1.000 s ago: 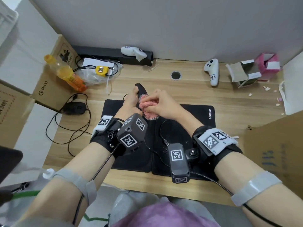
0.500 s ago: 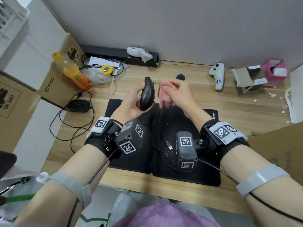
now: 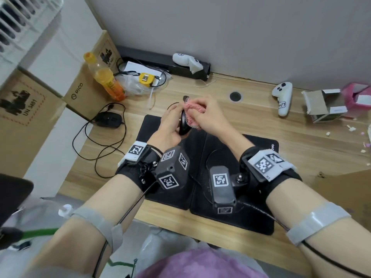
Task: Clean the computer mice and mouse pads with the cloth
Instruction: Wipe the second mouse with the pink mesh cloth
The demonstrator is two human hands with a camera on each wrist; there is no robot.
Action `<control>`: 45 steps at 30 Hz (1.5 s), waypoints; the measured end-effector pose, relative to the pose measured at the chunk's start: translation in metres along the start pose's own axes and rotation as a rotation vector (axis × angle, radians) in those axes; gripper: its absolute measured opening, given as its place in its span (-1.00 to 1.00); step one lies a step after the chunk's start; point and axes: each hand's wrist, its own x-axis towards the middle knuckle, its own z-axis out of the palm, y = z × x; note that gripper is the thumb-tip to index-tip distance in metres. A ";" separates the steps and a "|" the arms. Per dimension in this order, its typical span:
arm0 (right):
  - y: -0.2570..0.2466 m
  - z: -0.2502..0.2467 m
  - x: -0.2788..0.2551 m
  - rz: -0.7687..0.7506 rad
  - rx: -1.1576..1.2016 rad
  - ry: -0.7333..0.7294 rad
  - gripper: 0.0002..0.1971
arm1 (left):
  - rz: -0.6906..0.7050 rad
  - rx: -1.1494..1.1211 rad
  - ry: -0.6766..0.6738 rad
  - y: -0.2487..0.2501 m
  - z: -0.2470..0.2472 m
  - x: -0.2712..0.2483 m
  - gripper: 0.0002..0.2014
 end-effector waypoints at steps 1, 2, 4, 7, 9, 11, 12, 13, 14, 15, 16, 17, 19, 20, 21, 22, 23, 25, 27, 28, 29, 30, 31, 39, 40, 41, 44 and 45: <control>0.001 0.001 -0.003 -0.014 -0.046 -0.008 -0.83 | -0.013 -0.015 -0.004 0.001 0.002 -0.001 -0.59; 0.001 0.000 -0.006 -0.034 -0.092 -0.034 -0.83 | -0.023 -0.024 -0.009 0.001 0.003 0.000 -0.56; 0.000 -0.003 -0.013 -0.088 -0.131 -0.115 -0.84 | -0.051 -0.071 -0.012 0.003 0.006 -0.002 -0.52; -0.004 -0.009 -0.027 -0.107 -0.087 -0.246 -0.86 | -0.104 -0.133 0.003 0.006 0.010 -0.003 -0.54; 0.001 -0.016 -0.035 -0.075 -0.092 -0.359 -0.85 | -0.119 -0.174 -0.021 0.008 0.011 -0.007 -0.60; 0.013 -0.027 -0.043 -0.018 -0.111 -0.443 -0.87 | -0.072 -0.271 -0.090 0.009 0.012 -0.013 -0.67; 0.019 -0.031 -0.046 0.023 -0.092 -0.430 -0.87 | -0.052 -0.302 -0.138 0.010 0.012 -0.016 -0.70; 0.026 -0.034 -0.048 0.076 -0.068 -0.373 -0.88 | -0.045 -0.308 -0.188 0.011 0.012 -0.020 -0.71; 0.031 -0.038 -0.049 0.137 -0.040 -0.285 -0.87 | -0.048 -0.293 -0.231 0.011 0.012 -0.025 -0.70; 0.036 -0.042 -0.049 0.195 0.001 -0.189 -0.86 | -0.050 -0.274 -0.261 0.011 0.012 -0.028 -0.68; 0.039 -0.045 -0.047 0.233 0.063 -0.104 -0.83 | -0.050 -0.260 -0.280 0.010 0.013 -0.031 -0.65; 0.041 -0.048 -0.044 0.254 0.136 -0.035 -0.80 | -0.055 -0.251 -0.289 0.008 0.014 -0.033 -0.63; 0.043 -0.052 -0.033 0.240 0.237 0.065 -0.79 | -0.053 -0.221 -0.304 0.004 0.016 -0.037 -0.57; 0.042 -0.053 -0.027 0.224 0.261 0.108 -0.80 | -0.043 -0.196 -0.305 0.002 0.017 -0.038 -0.56; 0.038 -0.054 -0.023 0.212 0.270 0.148 -0.79 | -0.030 -0.169 -0.310 0.000 0.018 -0.038 -0.55; 0.035 -0.053 -0.020 0.196 0.273 0.182 -0.76 | -0.017 -0.137 -0.312 -0.001 0.018 -0.040 -0.54; 0.030 -0.054 -0.017 0.177 0.280 0.203 -0.73 | -0.003 -0.103 -0.320 -0.002 0.019 -0.041 -0.54; 0.021 -0.052 -0.015 0.129 0.307 0.220 -0.77 | 0.037 -0.030 -0.343 -0.004 0.020 -0.046 -0.55; 0.010 -0.048 -0.016 0.075 0.264 0.210 -0.82 | 0.067 0.018 -0.376 -0.004 0.018 -0.050 -0.51; 0.008 -0.045 -0.015 0.052 0.214 0.191 -0.83 | 0.078 0.026 -0.386 -0.004 0.018 -0.051 -0.48; 0.004 -0.043 -0.017 0.034 0.162 0.156 -0.81 | 0.087 0.024 -0.385 -0.004 0.018 -0.050 -0.44; 0.002 -0.040 -0.019 0.022 0.122 0.116 -0.80 | 0.090 0.019 -0.376 -0.004 0.017 -0.048 -0.40; -0.001 -0.037 -0.023 0.013 0.102 0.070 -0.81 | 0.092 0.013 -0.353 -0.003 0.017 -0.048 -0.35; 0.015 -0.028 -0.062 0.065 0.173 -0.365 -0.84 | -0.030 -0.073 -0.086 0.001 -0.003 -0.026 -0.34; 0.021 -0.030 -0.063 0.066 0.148 -0.395 -0.82 | -0.043 -0.133 -0.076 0.001 -0.003 -0.027 -0.37; 0.026 -0.032 -0.063 0.069 0.131 -0.384 -0.81 | -0.048 -0.164 -0.070 0.001 -0.003 -0.029 -0.39; 0.032 -0.037 -0.059 0.157 0.234 -0.204 -0.79 | -0.038 -0.216 -0.009 0.000 -0.001 -0.028 -0.40; 0.031 -0.037 -0.057 0.178 0.308 -0.134 -0.78 | -0.043 -0.212 0.023 0.000 0.002 -0.031 -0.40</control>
